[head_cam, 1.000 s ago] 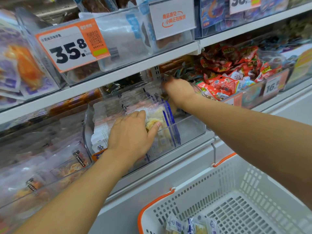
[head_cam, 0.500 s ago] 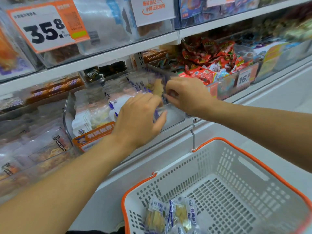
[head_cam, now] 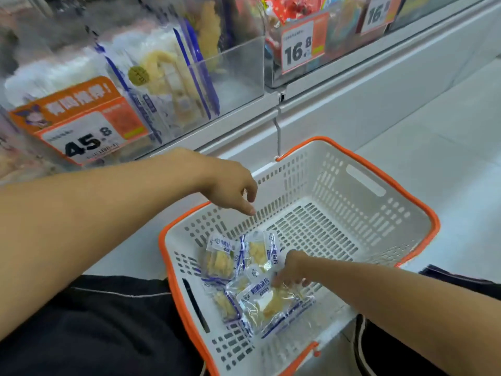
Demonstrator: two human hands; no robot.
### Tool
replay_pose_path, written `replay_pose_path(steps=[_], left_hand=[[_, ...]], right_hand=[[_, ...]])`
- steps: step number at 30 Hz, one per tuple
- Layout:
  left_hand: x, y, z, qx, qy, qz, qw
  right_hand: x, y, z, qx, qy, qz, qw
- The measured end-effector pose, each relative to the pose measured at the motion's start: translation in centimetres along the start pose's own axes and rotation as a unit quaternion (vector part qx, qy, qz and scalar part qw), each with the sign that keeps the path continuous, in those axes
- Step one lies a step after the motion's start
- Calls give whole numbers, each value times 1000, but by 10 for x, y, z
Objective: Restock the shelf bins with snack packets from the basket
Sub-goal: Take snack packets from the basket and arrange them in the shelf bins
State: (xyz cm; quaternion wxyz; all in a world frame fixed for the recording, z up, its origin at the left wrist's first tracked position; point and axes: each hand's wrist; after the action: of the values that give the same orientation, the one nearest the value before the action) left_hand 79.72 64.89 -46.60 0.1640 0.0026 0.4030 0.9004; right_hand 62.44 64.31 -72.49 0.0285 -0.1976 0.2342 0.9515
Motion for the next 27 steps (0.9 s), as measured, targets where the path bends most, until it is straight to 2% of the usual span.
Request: replay_pose_path(steps=[2,3,8,10,13,15,17,18,19,21,22,25,27], left_hand=[[-3,1,2,6,5,6,1000],[-5,1,3,0,10,4,1000],[-9,-2,13,-37,27,-16,999],[-12,-3,16,-38,31,-6,999],[-15,-3,18,-19,38,21,999],[-17,-3,22,3,51,70,996],[-18,3,28,60,63,149,985],[-18,8,32,109,56,221,968],[-18,13,35,171,47,316,932],[-18,29,47,300,43,476,826],[-21,37,53,365,53,501,782],[-28,54,69,518,106,458,715],[-36,61,80,607,136,404,671]], right_hand=[[-3,-10,-3,-26,-3,47,999],[-5,-10,-4,-38,-4,35,999],[-6,7,1,-79,-17,-125,989],[-14,22,12,-98,-1,-156,983],[-39,70,41,-138,77,-107,982],[-70,123,75,-119,149,-55,980],[-104,183,122,-82,217,-55,971],[-121,210,149,-54,254,-61,964],[-137,233,175,-20,293,-57,954],[-165,266,222,38,374,-20,926],[-175,277,240,52,408,3,911],[-202,292,275,111,457,86,878],[-220,302,288,241,496,159,819]])
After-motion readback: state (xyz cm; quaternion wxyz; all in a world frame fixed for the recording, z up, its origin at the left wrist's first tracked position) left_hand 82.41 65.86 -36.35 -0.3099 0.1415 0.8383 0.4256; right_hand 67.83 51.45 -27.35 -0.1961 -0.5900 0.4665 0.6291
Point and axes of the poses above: each hand's wrist, its own z-axis away from the middle knuckle, its own y-axis out of the back of the hand, x = y × z, and after that the axes turned 7 degrees about -z, right-handed
